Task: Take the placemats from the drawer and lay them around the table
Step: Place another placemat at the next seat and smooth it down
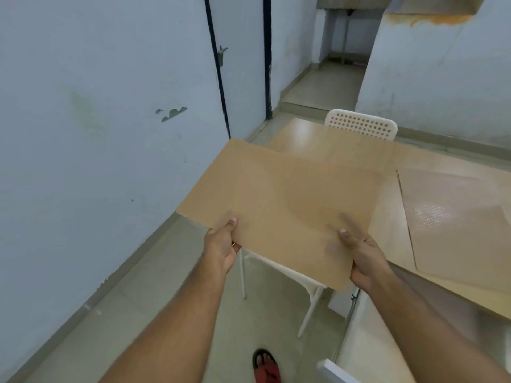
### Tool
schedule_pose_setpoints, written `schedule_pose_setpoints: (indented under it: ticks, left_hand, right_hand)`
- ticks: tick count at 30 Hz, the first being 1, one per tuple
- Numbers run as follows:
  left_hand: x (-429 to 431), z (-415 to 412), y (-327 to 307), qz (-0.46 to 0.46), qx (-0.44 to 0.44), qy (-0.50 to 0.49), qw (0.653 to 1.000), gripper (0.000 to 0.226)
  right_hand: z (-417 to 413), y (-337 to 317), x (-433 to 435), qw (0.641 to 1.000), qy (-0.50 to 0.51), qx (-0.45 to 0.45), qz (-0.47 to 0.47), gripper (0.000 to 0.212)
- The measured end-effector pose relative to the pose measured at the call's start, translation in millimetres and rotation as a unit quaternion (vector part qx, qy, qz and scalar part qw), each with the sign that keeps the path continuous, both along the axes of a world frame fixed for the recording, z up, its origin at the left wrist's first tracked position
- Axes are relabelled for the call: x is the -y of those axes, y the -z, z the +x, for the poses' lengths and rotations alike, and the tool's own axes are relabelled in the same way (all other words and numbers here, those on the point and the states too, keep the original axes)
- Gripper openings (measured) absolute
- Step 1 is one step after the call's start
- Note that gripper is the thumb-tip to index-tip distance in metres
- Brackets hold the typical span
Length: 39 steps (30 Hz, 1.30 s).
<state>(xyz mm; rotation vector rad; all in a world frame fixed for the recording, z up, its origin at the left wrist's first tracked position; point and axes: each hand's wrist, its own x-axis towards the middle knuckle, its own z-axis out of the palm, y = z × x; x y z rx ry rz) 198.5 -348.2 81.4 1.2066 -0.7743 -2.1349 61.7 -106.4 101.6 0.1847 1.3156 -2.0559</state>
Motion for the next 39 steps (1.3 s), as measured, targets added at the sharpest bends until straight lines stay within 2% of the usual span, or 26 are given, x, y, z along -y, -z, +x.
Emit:
schedule_pose_setpoints:
  ticks: [6, 12, 18, 25, 35, 39]
  left_hand:
    - [66, -38, 4, -0.007, 0.019, 0.03, 0.999, 0.033]
    - [122, -87, 5, -0.008, 0.051, 0.061, 0.997, 0.037]
    - [145, -146, 29, 0.029, 0.073, 0.117, 0.99, 0.04]
    - [167, -206, 77, 0.105, 0.11, 0.216, 0.965, 0.041]
    - [184, -251, 117, 0.132, 0.181, 0.262, 0.939, 0.04]
    - [185, -253, 123, 0.119, 0.259, 0.291, 0.913, 0.036]
  right_hand:
    - [-44, 12, 67, 0.999, 0.03, 0.016, 0.022, 0.033]
    - [-81, 16, 118, 0.996, 0.076, 0.017, 0.046, 0.031]
    - [-117, 29, 138, 0.979, 0.156, 0.019, 0.129, 0.028]
    - [-150, 52, 144, 0.937, 0.233, -0.014, 0.259, 0.025]
    - [-205, 95, 172, 0.898, 0.212, -0.081, 0.378, 0.038]
    - [-222, 106, 180, 0.863, 0.166, -0.1, 0.467, 0.051]
